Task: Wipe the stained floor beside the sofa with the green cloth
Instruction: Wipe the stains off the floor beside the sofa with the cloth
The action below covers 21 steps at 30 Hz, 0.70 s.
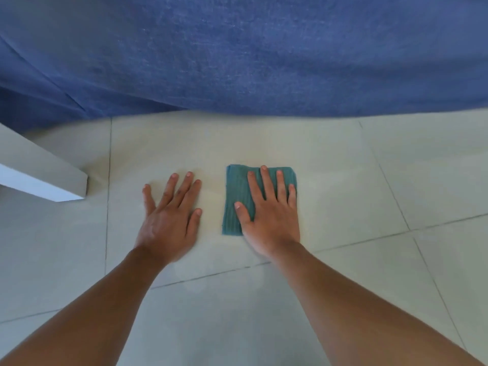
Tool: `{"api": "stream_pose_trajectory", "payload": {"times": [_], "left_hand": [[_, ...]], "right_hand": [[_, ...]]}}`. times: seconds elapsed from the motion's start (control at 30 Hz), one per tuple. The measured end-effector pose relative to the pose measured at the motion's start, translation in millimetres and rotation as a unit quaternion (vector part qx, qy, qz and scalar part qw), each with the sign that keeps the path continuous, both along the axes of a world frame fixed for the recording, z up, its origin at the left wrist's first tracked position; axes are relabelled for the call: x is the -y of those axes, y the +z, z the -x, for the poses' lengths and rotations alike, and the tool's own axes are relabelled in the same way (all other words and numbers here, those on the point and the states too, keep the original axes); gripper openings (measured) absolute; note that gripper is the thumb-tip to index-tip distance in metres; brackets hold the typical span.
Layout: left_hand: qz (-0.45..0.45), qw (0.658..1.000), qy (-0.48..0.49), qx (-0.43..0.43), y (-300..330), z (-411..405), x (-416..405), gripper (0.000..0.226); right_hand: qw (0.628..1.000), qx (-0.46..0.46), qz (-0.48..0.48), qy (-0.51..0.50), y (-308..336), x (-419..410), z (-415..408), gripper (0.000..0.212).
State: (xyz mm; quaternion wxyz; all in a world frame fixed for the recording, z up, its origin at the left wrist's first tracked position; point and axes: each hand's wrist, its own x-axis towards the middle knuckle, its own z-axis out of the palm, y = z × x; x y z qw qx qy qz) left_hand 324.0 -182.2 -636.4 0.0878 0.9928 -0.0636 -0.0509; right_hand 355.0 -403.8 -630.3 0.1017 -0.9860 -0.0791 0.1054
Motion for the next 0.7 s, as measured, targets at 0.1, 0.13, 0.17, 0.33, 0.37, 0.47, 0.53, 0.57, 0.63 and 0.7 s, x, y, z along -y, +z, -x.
{"api": "stream_pose_trajectory", "payload": {"times": [0.1, 0.13, 0.17, 0.33, 0.37, 0.47, 0.53, 0.57, 0.63, 0.7], "left_hand": [[0.001, 1.000, -0.001, 0.003, -3, 1, 0, 0.061], [0.002, 1.000, -0.001, 0.003, -4, 2, 2, 0.061], [0.002, 1.000, -0.001, 0.004, -4, 2, 3, 0.062], [0.004, 1.000, -0.001, -0.006, -2, 2, 5, 0.062], [0.006, 1.000, -0.002, -0.006, -2, 2, 5, 0.062], [0.005, 1.000, -0.007, 0.001, -2, 2, 4, 0.061], [0.003, 1.000, -0.009, 0.000, -1, 0, 5, 0.061], [0.004, 1.000, -0.009, -0.002, -1, -1, 5, 0.061], [0.002, 1.000, -0.007, -0.003, -2, 1, 6, 0.061], [0.001, 1.000, -0.006, 0.001, -2, 2, 6, 0.062]], "right_hand": [[1.000, 0.004, -0.010, 0.013, -5, 12, 63, 0.074], [1.000, 0.006, -0.009, 0.021, -7, 19, 77, 0.073], [1.000, 0.007, -0.007, 0.029, -8, 27, 85, 0.072], [0.999, 0.014, 0.035, -0.018, -5, 104, 96, 0.075], [0.996, 0.012, 0.048, -0.079, -4, 126, 99, 0.076], [0.956, 0.004, 0.055, -0.287, -1, 174, 103, 0.078], [0.936, 0.003, 0.050, -0.349, -2, 180, 100, 0.075], [0.932, 0.004, 0.053, -0.358, -3, 179, 95, 0.074], [0.928, -0.001, 0.057, -0.369, -3, 176, 82, 0.074], [0.926, -0.007, 0.061, -0.371, -1, 177, 58, 0.075]]}}
